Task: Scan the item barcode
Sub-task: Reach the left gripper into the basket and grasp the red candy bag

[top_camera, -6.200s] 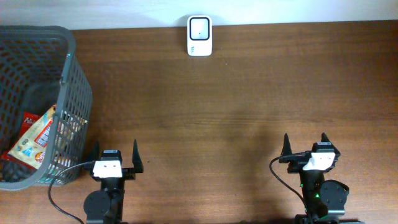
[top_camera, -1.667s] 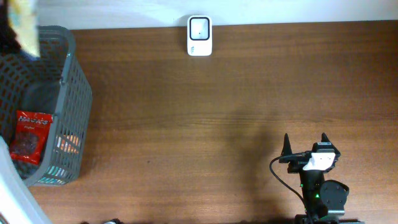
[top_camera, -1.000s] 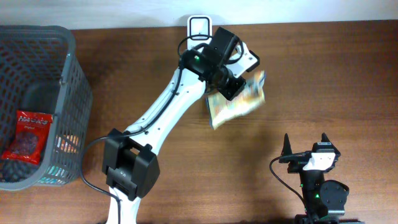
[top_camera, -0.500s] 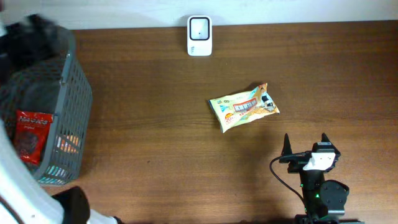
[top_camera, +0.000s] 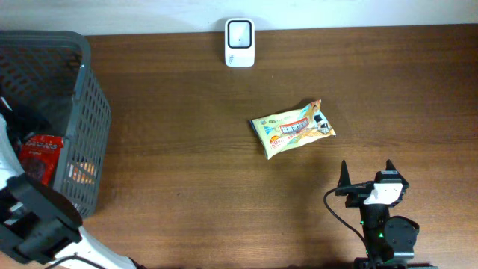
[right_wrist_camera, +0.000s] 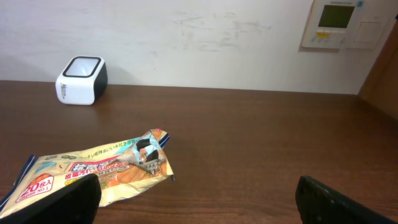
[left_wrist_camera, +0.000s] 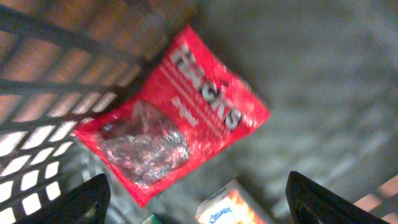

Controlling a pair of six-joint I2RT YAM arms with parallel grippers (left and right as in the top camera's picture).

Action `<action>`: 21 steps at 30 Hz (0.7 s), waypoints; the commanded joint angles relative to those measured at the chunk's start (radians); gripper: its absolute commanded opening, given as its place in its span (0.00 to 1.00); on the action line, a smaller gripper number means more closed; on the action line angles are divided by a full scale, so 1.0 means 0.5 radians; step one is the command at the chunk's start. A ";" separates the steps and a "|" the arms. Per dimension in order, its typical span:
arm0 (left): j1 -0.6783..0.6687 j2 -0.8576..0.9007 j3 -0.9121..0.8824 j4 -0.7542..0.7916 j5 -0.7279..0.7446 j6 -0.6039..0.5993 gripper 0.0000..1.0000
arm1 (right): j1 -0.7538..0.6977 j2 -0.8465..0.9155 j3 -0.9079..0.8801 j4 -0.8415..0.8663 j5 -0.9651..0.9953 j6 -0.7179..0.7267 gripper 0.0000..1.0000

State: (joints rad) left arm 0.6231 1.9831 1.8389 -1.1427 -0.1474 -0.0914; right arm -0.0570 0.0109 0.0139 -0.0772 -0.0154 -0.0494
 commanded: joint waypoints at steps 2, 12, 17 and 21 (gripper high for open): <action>-0.010 0.101 -0.249 0.007 -0.052 0.607 0.90 | 0.011 -0.014 -0.017 -0.004 0.010 0.002 0.99; -0.005 0.129 -0.712 0.558 -0.352 0.763 0.73 | 0.011 -0.014 -0.017 -0.004 0.010 0.002 0.98; -0.006 0.129 -0.718 0.648 -0.387 0.761 0.05 | 0.011 -0.014 -0.017 -0.004 0.010 0.002 0.98; -0.023 0.105 -0.606 0.598 -0.376 0.561 0.00 | 0.011 -0.014 -0.017 -0.004 0.010 0.002 0.98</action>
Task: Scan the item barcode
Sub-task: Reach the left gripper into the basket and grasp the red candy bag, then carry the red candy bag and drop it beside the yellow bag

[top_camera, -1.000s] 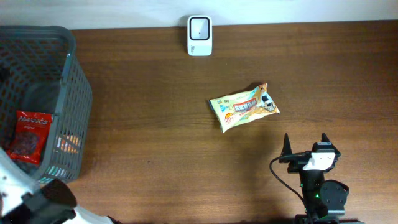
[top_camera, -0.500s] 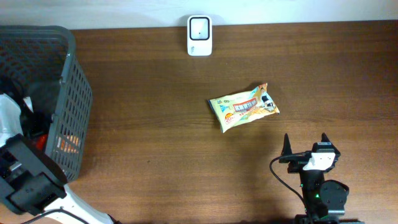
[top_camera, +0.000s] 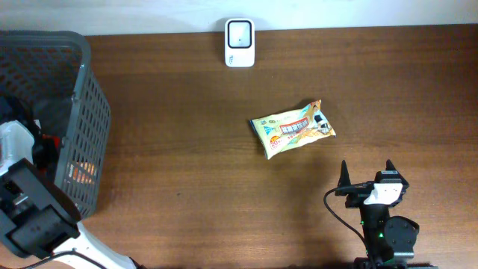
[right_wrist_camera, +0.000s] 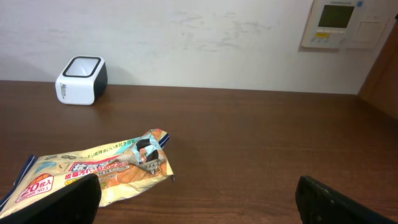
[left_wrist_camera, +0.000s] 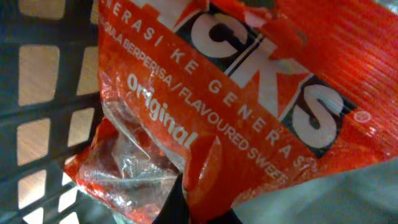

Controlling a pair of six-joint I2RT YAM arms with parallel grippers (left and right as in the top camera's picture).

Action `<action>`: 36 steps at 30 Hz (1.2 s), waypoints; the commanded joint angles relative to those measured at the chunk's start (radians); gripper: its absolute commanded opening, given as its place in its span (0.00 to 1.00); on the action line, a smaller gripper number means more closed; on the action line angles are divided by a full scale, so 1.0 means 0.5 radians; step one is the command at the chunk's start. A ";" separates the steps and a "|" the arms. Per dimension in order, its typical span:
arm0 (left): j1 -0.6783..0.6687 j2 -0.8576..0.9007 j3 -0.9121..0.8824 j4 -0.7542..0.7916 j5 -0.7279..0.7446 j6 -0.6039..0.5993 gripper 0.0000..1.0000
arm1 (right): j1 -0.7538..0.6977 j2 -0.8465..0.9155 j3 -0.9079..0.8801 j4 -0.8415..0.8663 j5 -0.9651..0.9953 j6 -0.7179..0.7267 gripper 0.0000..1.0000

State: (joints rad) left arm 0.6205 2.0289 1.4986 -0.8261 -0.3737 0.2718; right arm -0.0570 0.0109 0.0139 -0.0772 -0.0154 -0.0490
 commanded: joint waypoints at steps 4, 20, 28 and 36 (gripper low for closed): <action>-0.125 -0.238 0.689 -0.222 0.840 -0.250 0.00 | 0.011 -0.014 -0.017 -0.003 0.010 0.002 0.98; -1.714 -0.697 1.096 -0.430 1.221 -0.600 0.00 | 0.011 -0.014 -0.017 -0.004 0.010 0.002 0.98; -2.087 0.231 1.096 -0.422 1.067 -0.338 0.00 | 0.011 -0.014 -0.017 -0.004 0.010 0.002 0.98; -2.230 0.336 1.224 -0.555 1.067 -0.339 0.93 | 0.011 -0.014 -0.017 -0.003 0.010 0.002 0.98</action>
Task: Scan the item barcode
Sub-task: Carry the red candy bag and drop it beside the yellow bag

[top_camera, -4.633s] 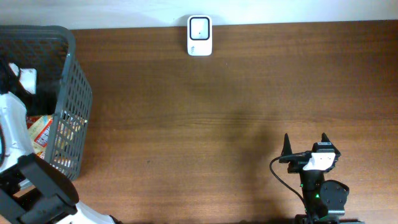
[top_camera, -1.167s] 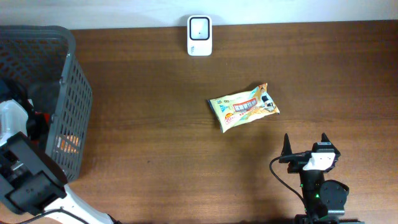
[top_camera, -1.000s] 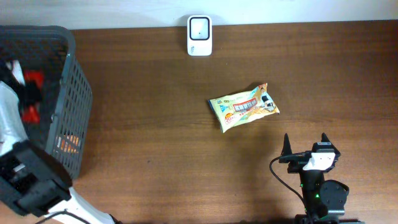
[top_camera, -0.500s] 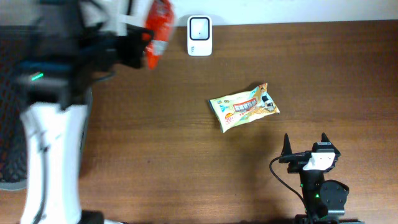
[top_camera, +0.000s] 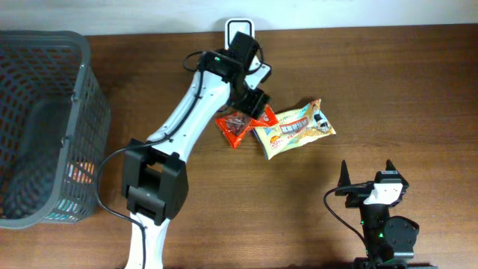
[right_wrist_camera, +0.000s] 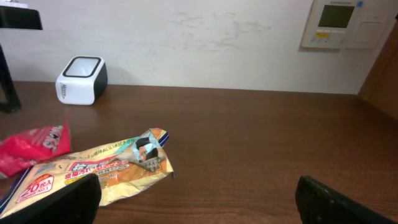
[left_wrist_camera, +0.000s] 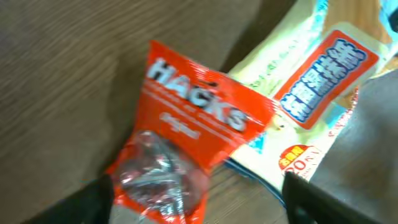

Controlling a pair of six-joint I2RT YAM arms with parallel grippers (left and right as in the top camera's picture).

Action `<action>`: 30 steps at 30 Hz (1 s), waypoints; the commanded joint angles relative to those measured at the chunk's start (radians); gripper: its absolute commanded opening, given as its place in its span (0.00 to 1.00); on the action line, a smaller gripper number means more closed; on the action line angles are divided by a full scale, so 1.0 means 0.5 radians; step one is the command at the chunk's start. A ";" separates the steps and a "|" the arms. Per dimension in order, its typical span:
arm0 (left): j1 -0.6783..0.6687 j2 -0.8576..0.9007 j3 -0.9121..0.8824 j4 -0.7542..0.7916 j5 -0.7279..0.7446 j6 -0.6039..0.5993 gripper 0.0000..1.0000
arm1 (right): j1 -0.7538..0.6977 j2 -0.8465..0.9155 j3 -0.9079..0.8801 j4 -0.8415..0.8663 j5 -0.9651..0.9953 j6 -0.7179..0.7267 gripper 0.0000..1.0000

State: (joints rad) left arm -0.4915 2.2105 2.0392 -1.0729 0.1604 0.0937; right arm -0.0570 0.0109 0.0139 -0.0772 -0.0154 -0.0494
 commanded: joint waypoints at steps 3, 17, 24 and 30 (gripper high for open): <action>0.021 -0.053 0.784 -0.449 -0.001 0.018 0.84 | 0.011 -0.014 -0.017 -0.003 0.010 0.002 0.98; 1.852 -0.498 1.904 -1.230 -0.306 -0.807 0.99 | 0.011 -0.014 -0.017 -0.004 0.010 0.002 0.98; 2.374 -0.489 0.428 -1.026 0.047 -0.970 0.84 | 0.011 -0.014 -0.017 -0.004 0.010 0.002 0.98; 2.336 -0.489 -0.462 -0.634 0.053 -1.368 0.84 | 0.011 -0.014 -0.017 -0.004 0.010 0.002 0.98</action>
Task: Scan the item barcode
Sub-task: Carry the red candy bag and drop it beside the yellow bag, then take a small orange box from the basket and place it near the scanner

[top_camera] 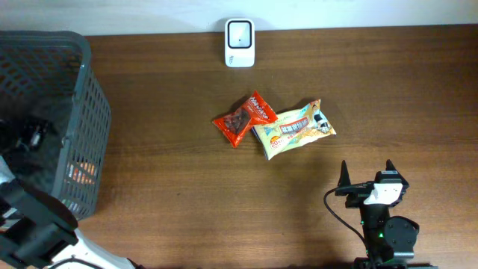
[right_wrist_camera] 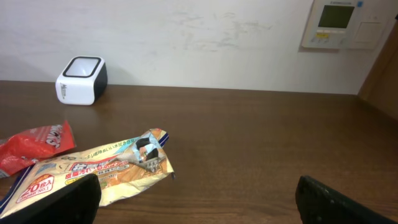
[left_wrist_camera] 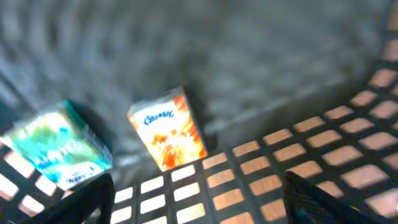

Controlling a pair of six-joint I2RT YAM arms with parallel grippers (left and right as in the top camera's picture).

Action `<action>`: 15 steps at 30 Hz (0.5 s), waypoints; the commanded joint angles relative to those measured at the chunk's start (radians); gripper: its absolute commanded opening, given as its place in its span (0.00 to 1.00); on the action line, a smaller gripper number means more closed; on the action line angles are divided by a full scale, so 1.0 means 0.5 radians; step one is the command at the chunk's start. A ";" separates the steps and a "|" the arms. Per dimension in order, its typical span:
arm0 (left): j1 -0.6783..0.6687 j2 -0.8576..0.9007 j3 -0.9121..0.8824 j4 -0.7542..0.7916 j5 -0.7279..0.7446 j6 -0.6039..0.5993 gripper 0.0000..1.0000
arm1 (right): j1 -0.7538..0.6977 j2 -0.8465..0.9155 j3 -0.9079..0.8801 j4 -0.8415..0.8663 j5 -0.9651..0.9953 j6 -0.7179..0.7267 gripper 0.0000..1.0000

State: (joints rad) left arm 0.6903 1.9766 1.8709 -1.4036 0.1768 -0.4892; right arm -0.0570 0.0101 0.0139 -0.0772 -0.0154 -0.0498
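Note:
A red Hacks candy bag [top_camera: 244, 118] lies on the wooden table, its corner touching a yellow wipes packet [top_camera: 293, 128]; both also show in the right wrist view, red bag [right_wrist_camera: 31, 146] and yellow packet [right_wrist_camera: 93, 174]. The white barcode scanner [top_camera: 239, 42] stands at the table's far edge. My left gripper [left_wrist_camera: 199, 205] is open inside the basket, above an orange box [left_wrist_camera: 168, 127] and a teal box [left_wrist_camera: 56, 152]. My right gripper [right_wrist_camera: 199, 205] is open and low near the table's front edge, holding nothing.
The dark mesh basket [top_camera: 89, 112] fills the table's left end, and its side wall [left_wrist_camera: 280, 168] is close to my left fingers. A wall panel [right_wrist_camera: 339, 25] hangs behind the table. Bare wood lies between the packets and the scanner [right_wrist_camera: 81, 80].
My left gripper was open over the red bag beside the yellow packet; now it is down in the basket over the boxes. The red bag stays on the table. The right arm has not moved.
My left gripper hung open above the red bag in the basket, then was pressed close on it. Later the bag lay on the table against the yellow packet with the open gripper above it. Now the gripper is in the basket again, empty.

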 commanded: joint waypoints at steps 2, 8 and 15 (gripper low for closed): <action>-0.032 -0.021 -0.365 0.170 0.021 -0.354 0.84 | 0.011 -0.013 -0.017 -0.004 0.010 0.003 0.98; -0.050 -0.018 -0.854 0.539 0.021 -0.356 0.84 | 0.011 -0.013 -0.017 -0.003 0.010 0.003 0.98; -0.050 -0.020 -0.959 0.822 0.070 -0.352 0.18 | 0.011 -0.013 -0.017 -0.004 0.010 0.003 0.98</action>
State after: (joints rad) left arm 0.6689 1.9720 1.3968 -0.9977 0.1856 -0.6682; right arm -0.0570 0.0101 0.0135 -0.0772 -0.0154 -0.0494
